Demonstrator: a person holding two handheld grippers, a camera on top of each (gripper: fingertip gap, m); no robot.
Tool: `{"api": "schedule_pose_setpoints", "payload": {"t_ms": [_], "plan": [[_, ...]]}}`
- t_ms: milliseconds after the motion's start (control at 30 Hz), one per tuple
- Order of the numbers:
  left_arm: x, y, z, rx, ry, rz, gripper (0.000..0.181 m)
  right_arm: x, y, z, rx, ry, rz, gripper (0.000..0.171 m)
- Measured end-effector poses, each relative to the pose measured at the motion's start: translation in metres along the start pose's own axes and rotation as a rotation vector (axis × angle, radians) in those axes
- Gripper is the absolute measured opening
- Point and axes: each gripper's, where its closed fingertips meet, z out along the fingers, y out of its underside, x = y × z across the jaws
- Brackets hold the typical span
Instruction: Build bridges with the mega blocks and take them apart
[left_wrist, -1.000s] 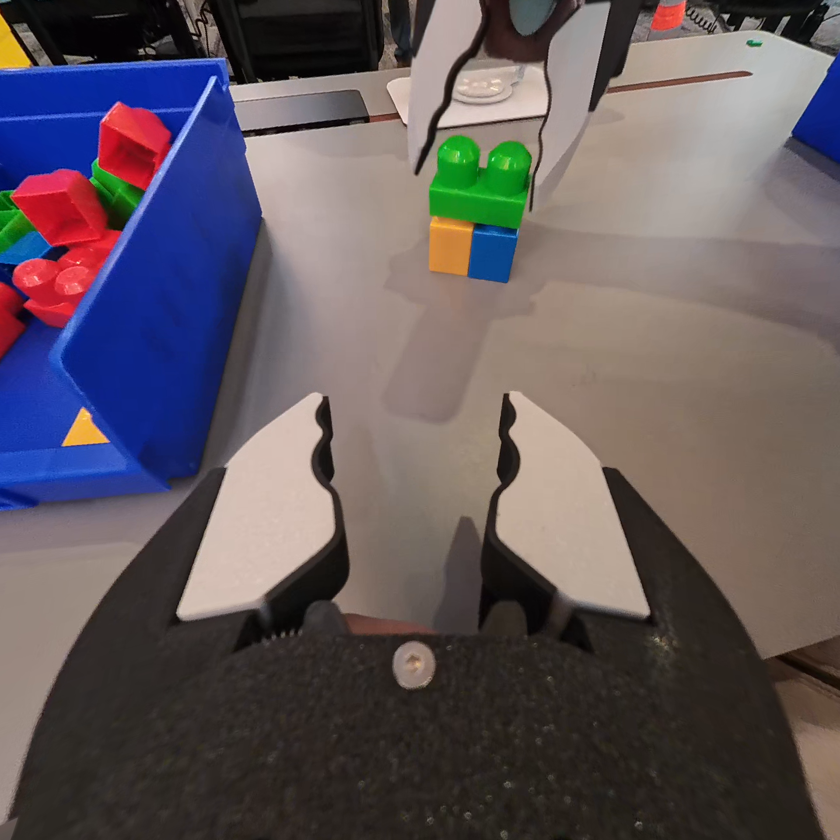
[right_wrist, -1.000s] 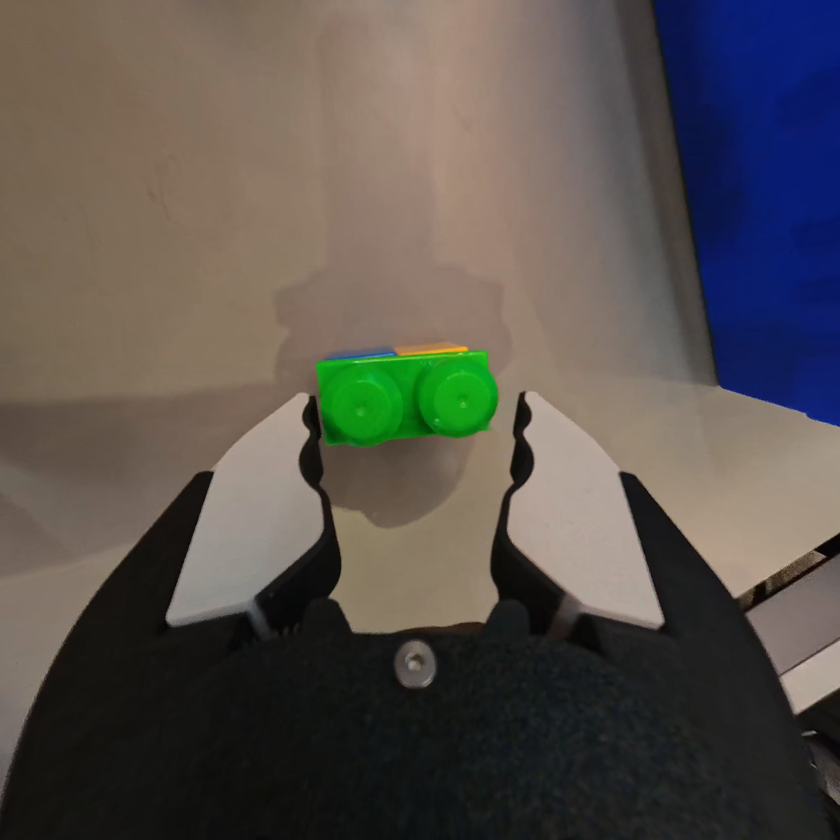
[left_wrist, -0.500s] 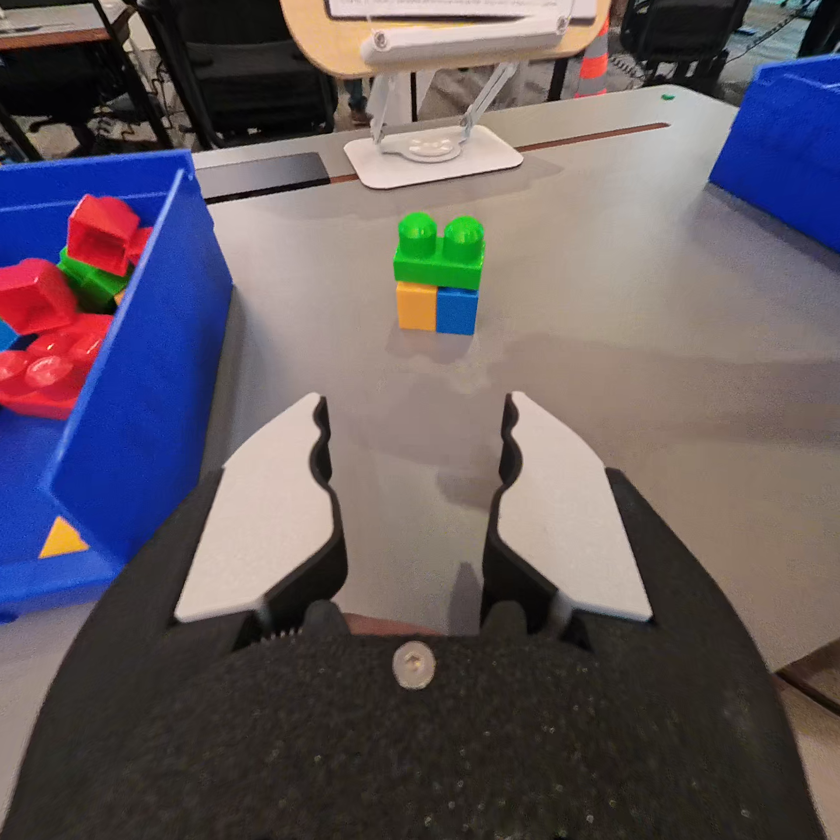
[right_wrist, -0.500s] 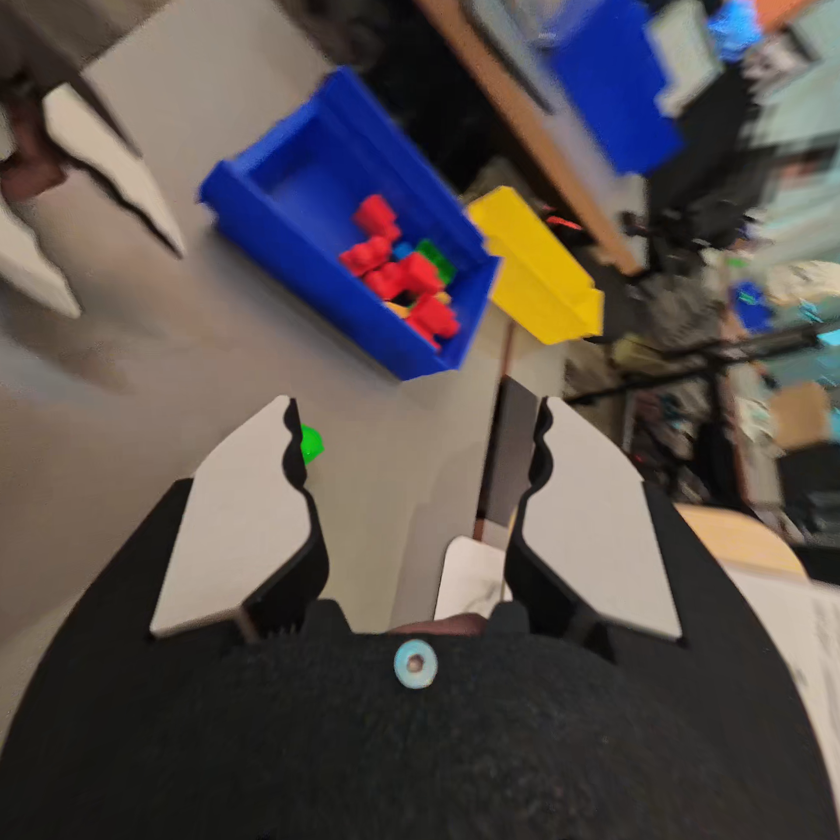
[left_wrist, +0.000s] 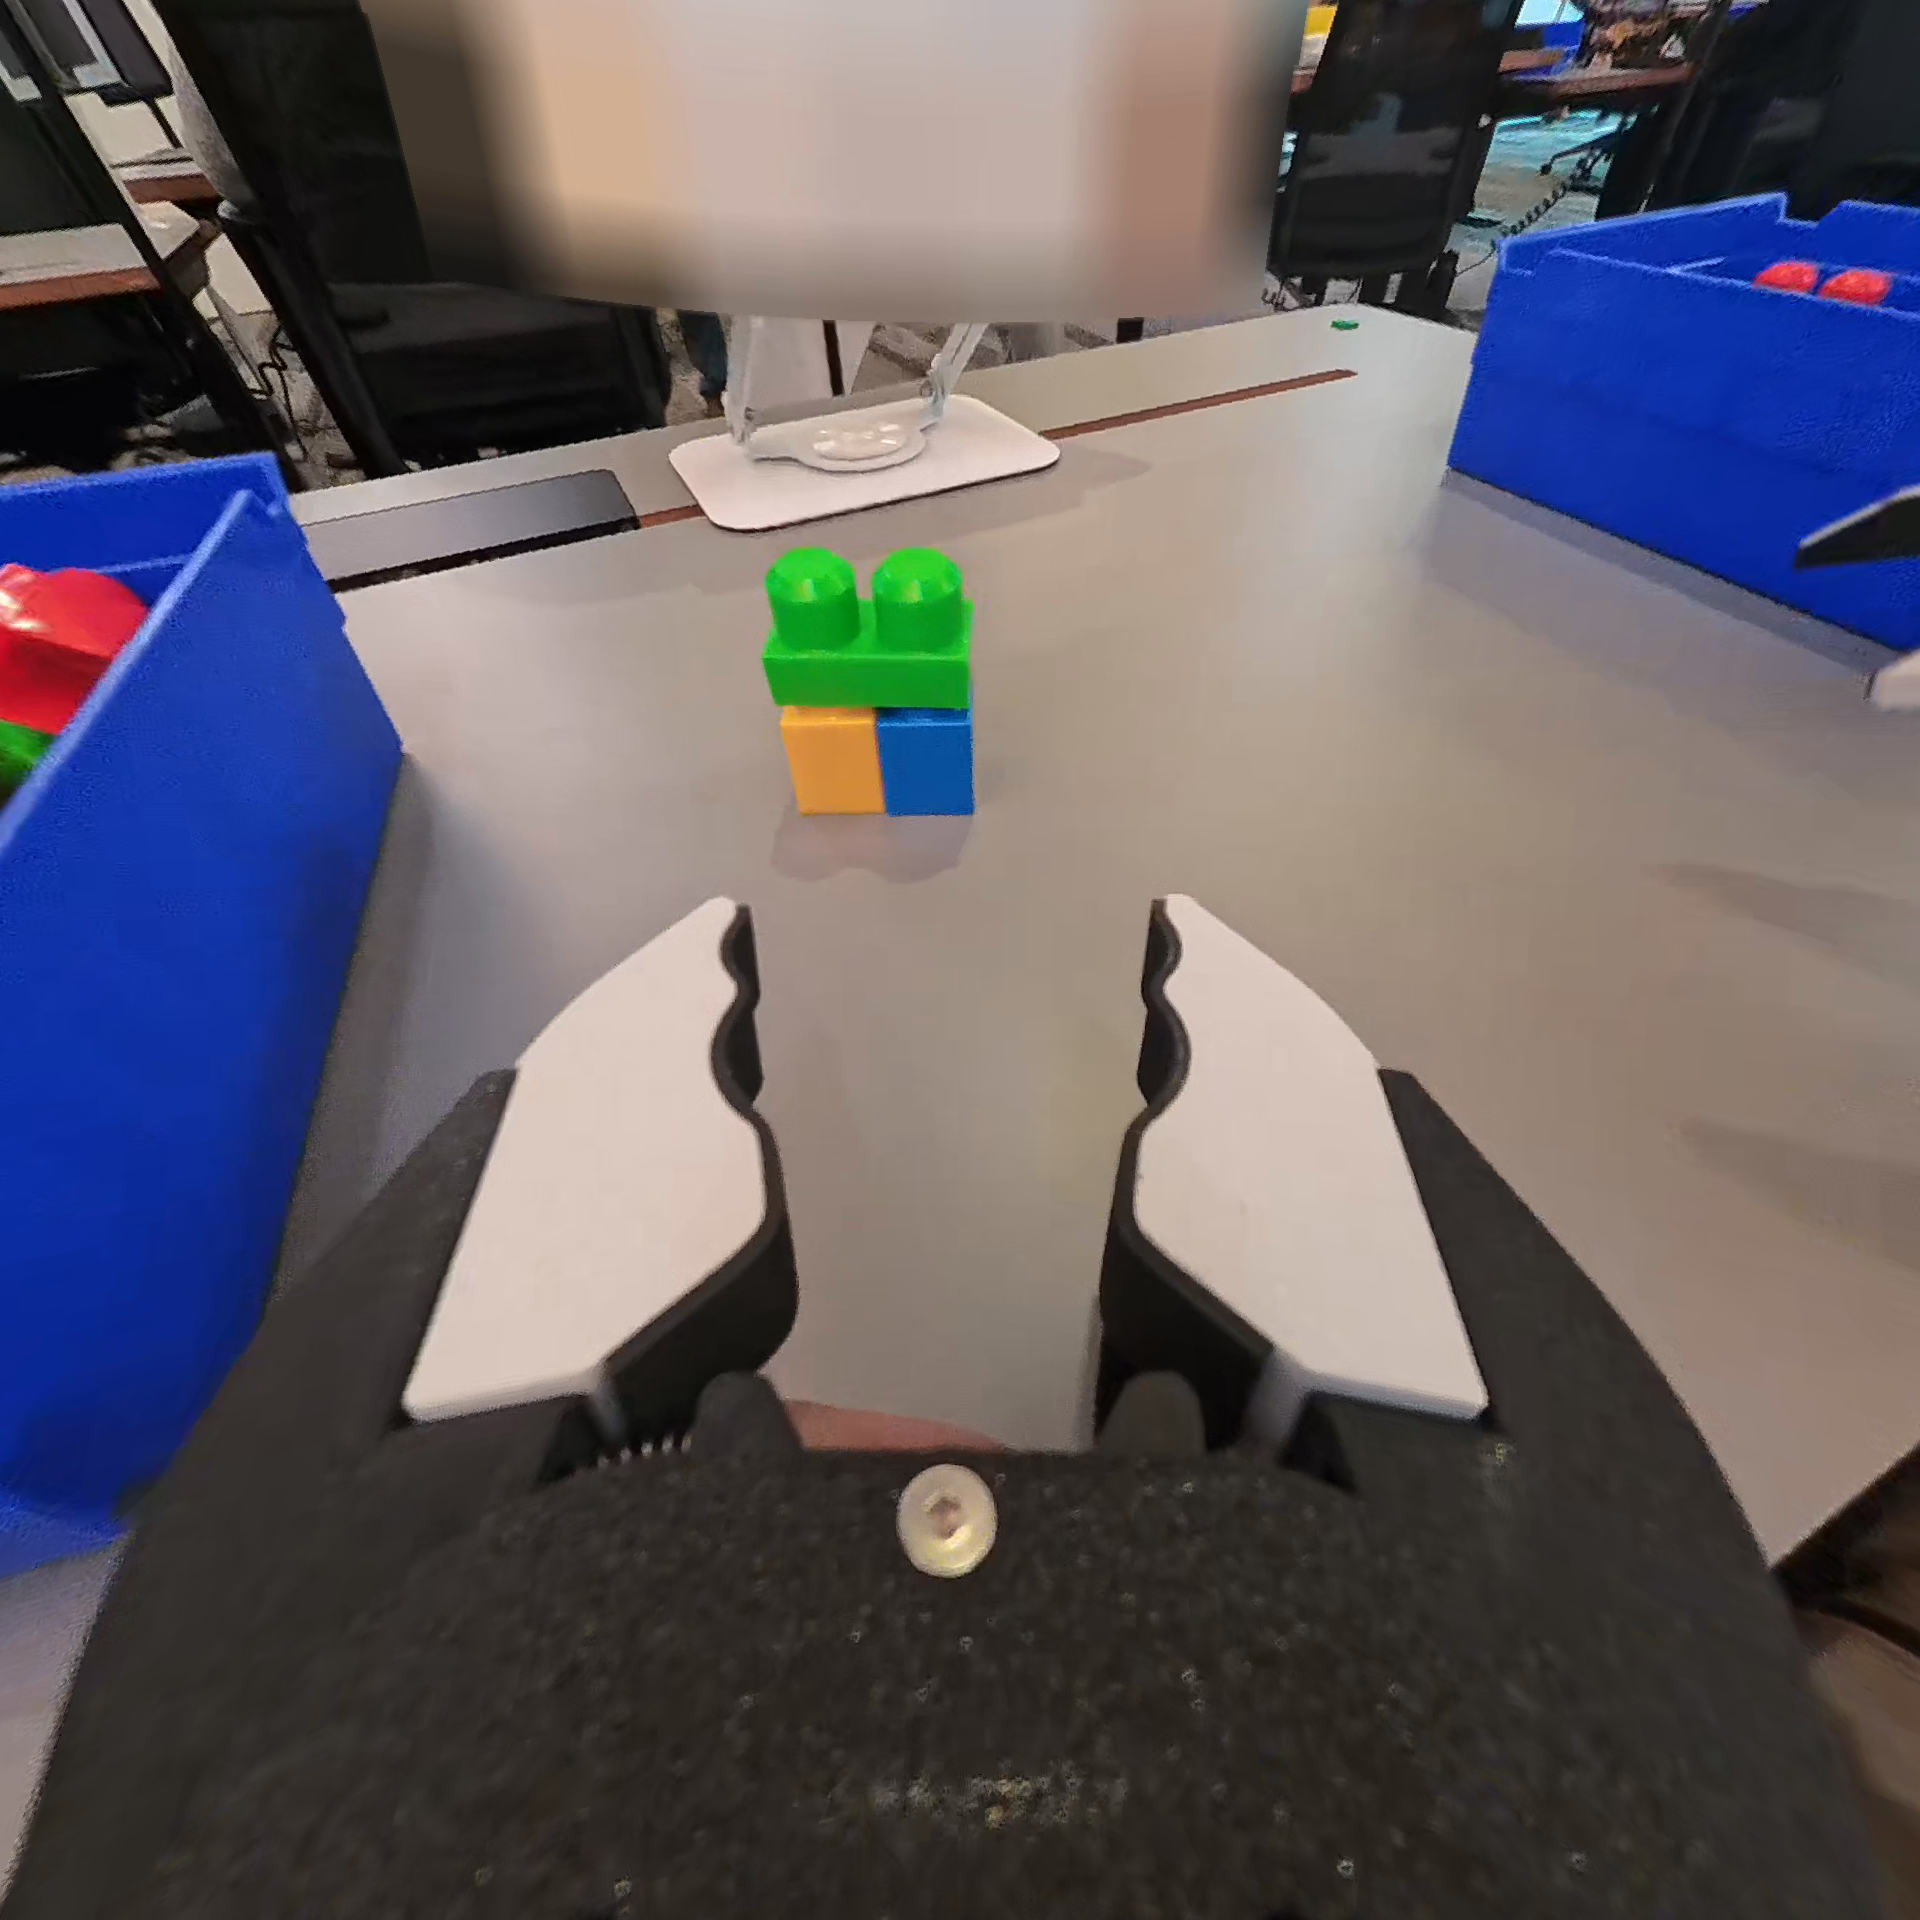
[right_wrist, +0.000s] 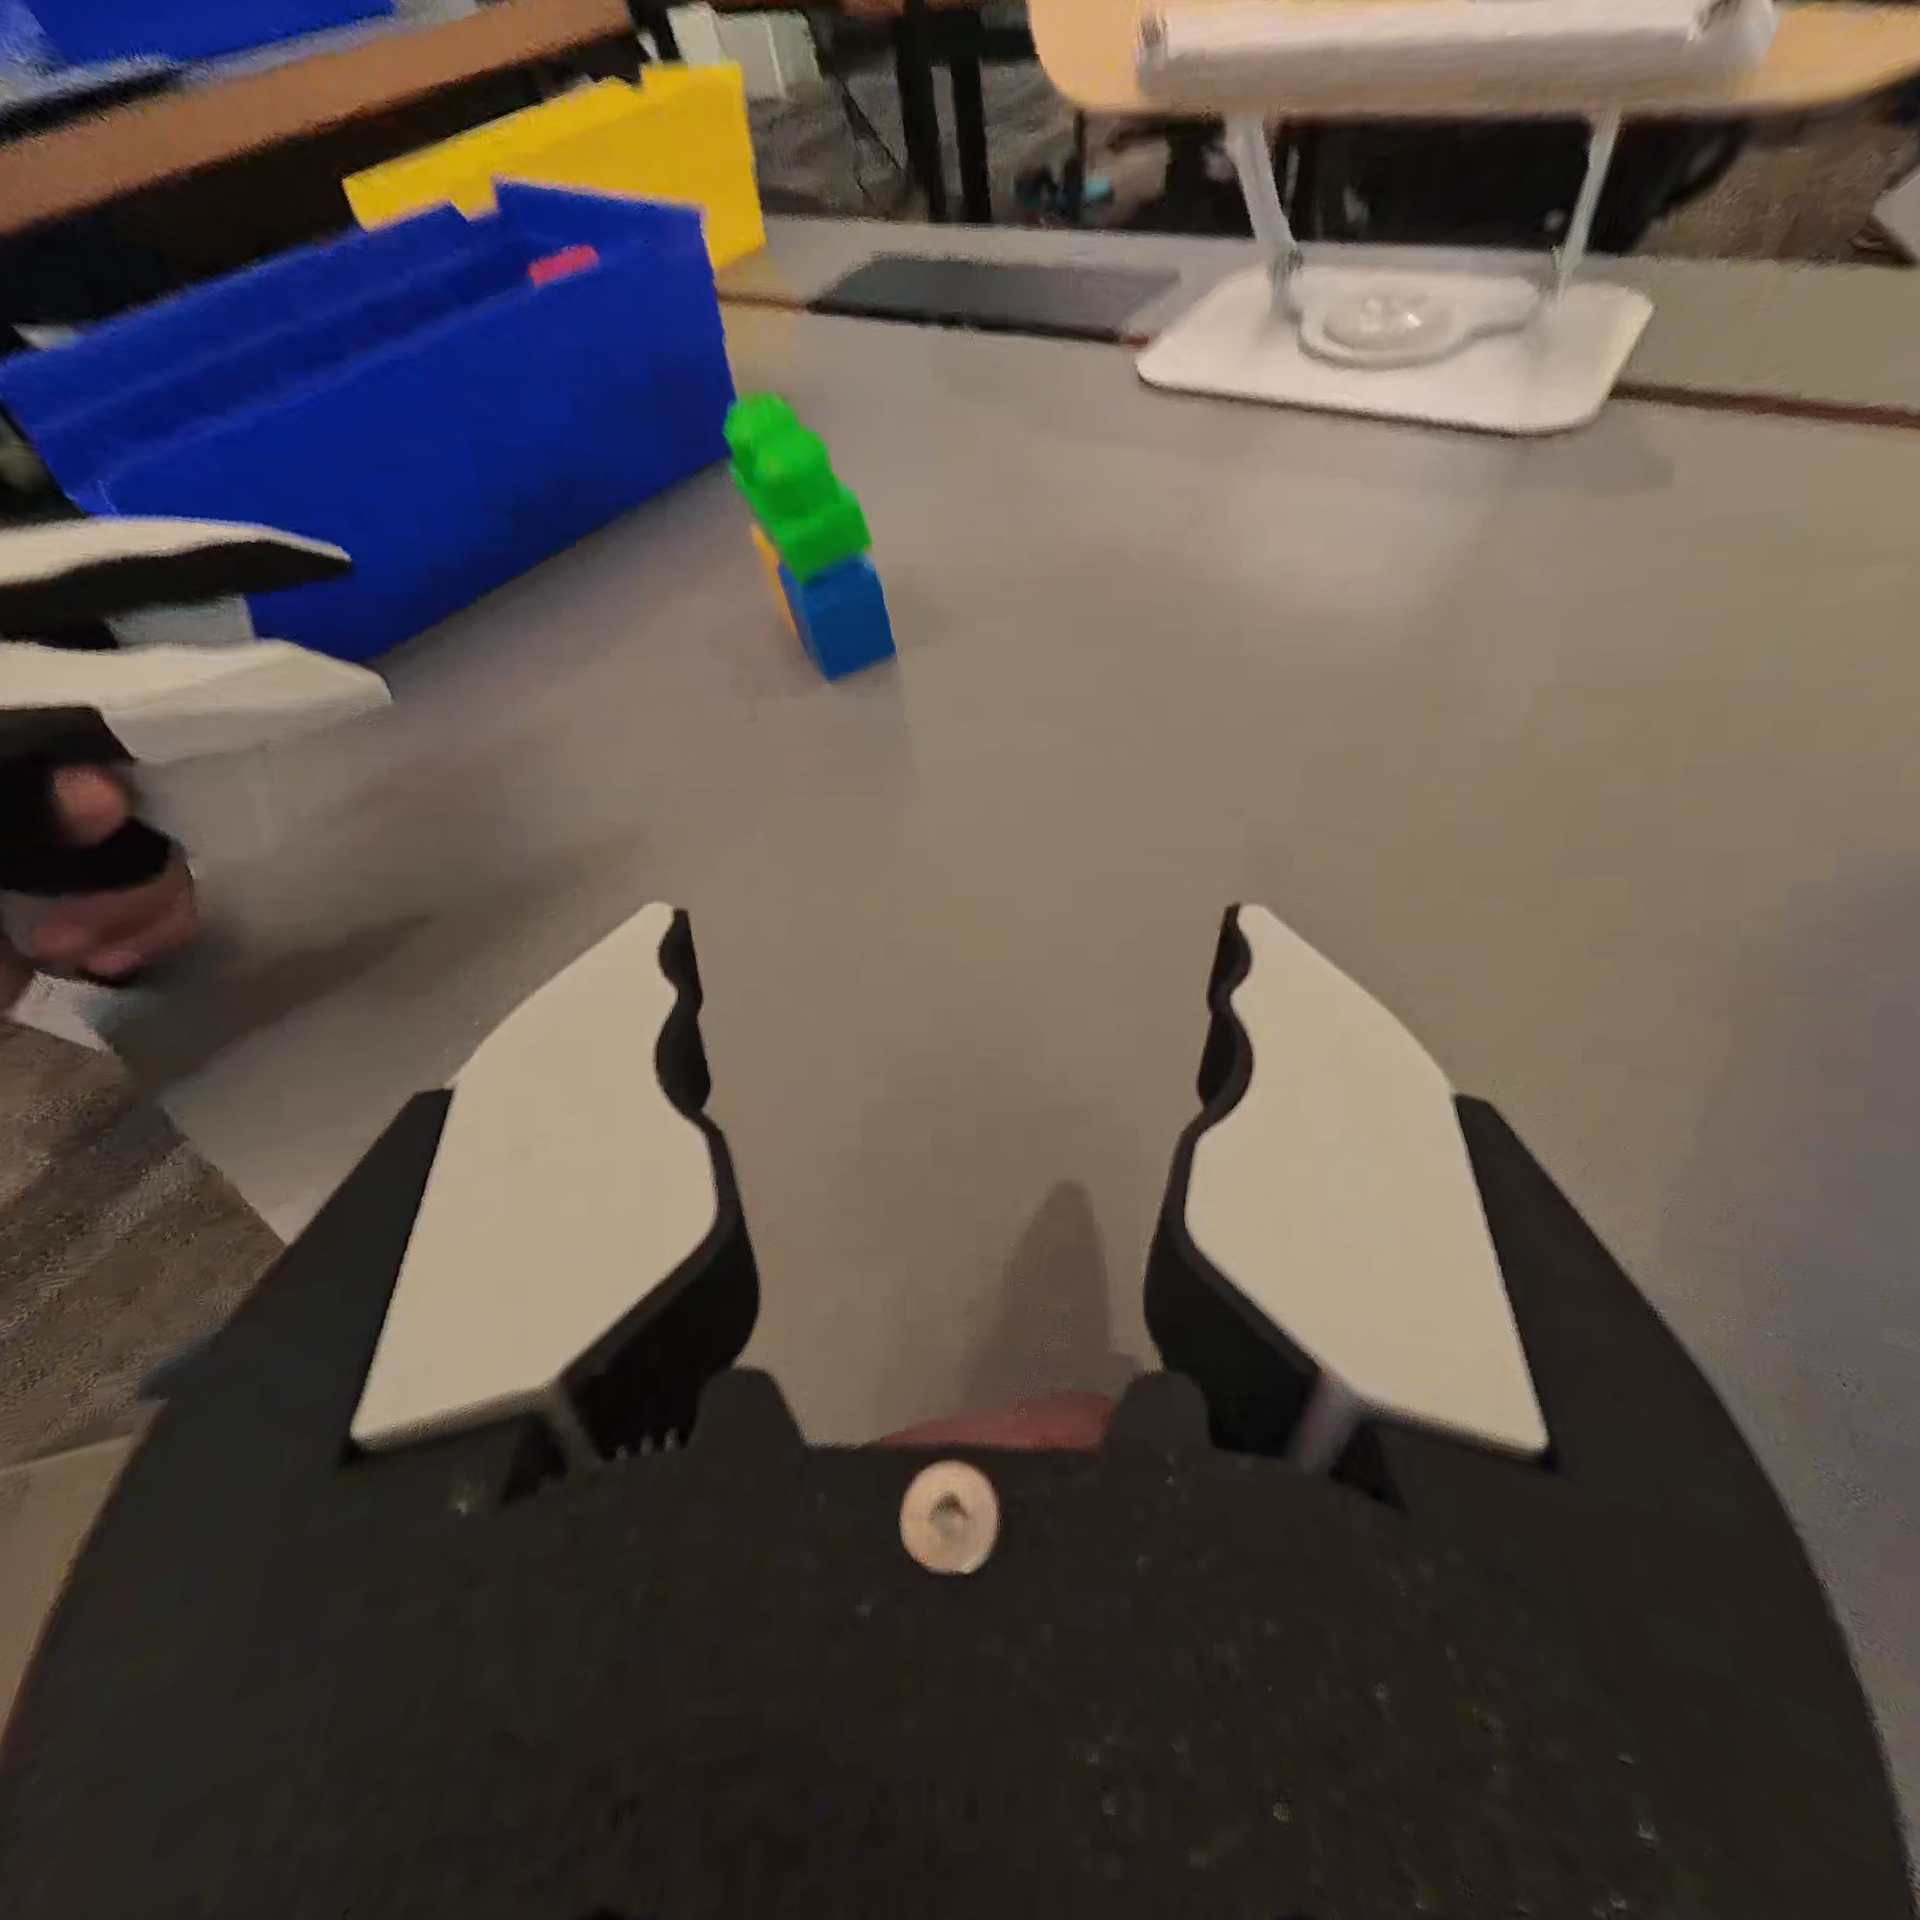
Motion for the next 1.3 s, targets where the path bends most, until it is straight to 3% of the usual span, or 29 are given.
{"api": "schedule_pose_setpoints", "payload": {"t_ms": [300, 567, 767, 933, 1133, 1300], "plan": [[0.001, 0.010, 0.023, -0.115, -0.091, 0.073, 0.088, 0.004, 0.016, -0.002, -0.030, -0.013, -0.007, 0.092], [-0.011, 0.014, 0.092, -0.286, -0.070, -0.063, 0.109, 0.008, 0.015, 0.000, -0.024, -0.068, 0.003, 0.092], [-0.030, 0.025, 0.132, -0.384, -0.090, -0.119, 0.114, 0.022, 0.017, -0.004, -0.018, -0.079, 0.036, 0.091], [-0.030, 0.005, 0.142, -0.347, -0.062, -0.066, 0.118, 0.028, 0.016, -0.003, -0.016, -0.091, 0.053, 0.091], [-0.019, -0.031, 0.136, -0.259, -0.026, 0.098, 0.109, 0.029, 0.021, -0.003, -0.024, -0.104, 0.067, 0.091], [-0.013, -0.043, 0.133, -0.228, 0.016, 0.098, 0.106, 0.028, 0.021, -0.003, -0.028, -0.099, 0.062, 0.090]]}}
